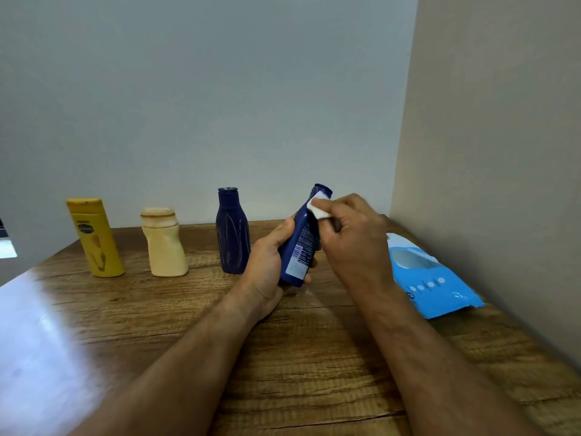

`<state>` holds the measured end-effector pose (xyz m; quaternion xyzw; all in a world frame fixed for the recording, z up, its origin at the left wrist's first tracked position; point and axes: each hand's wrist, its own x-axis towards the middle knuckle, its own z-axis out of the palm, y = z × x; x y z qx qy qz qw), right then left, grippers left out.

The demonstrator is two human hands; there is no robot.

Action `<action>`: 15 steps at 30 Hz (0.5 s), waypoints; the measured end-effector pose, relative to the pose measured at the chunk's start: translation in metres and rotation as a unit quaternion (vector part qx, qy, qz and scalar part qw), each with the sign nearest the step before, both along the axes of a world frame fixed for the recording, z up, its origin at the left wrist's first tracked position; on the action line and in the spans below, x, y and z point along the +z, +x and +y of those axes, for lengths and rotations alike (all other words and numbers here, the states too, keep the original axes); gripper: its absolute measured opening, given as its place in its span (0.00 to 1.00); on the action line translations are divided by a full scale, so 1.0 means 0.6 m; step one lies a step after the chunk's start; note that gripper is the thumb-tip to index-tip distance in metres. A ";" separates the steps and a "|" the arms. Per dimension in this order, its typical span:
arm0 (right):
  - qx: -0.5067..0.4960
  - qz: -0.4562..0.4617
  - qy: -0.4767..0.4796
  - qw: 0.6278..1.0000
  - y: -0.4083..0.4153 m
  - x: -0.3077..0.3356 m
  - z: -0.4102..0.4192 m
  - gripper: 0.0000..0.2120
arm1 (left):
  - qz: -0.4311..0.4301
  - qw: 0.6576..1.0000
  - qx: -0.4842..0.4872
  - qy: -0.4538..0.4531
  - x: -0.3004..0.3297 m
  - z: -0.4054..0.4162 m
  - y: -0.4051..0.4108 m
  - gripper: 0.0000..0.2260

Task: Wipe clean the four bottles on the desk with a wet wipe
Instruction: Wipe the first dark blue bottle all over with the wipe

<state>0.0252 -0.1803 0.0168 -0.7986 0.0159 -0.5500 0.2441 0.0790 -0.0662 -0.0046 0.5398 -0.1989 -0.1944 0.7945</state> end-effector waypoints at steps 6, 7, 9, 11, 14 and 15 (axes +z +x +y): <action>0.031 0.024 -0.020 0.999 -0.002 -0.005 -0.003 0.09 | -0.035 0.999 0.009 0.001 -0.005 0.002 0.007 0.16; 0.058 0.046 -0.041 0.996 -0.006 -0.007 -0.004 0.09 | -0.035 0.999 0.009 -0.007 -0.005 0.003 0.008 0.16; 0.101 0.093 -0.086 0.987 -0.013 -0.012 -0.003 0.09 | -0.025 0.999 0.003 -0.031 -0.004 0.003 0.011 0.14; 0.101 0.101 -0.104 0.984 -0.014 -0.013 -0.002 0.10 | -0.021 0.999 -0.005 -0.045 -0.003 0.003 0.012 0.14; 0.033 0.023 -0.041 0.998 -0.008 -0.006 -0.002 0.11 | -0.046 0.999 -0.006 -0.015 -0.004 0.005 0.008 0.15; 0.009 -0.002 -0.011 1.000 -0.006 -0.002 -0.004 0.11 | -0.056 0.998 -0.010 -0.004 -0.005 0.005 0.007 0.15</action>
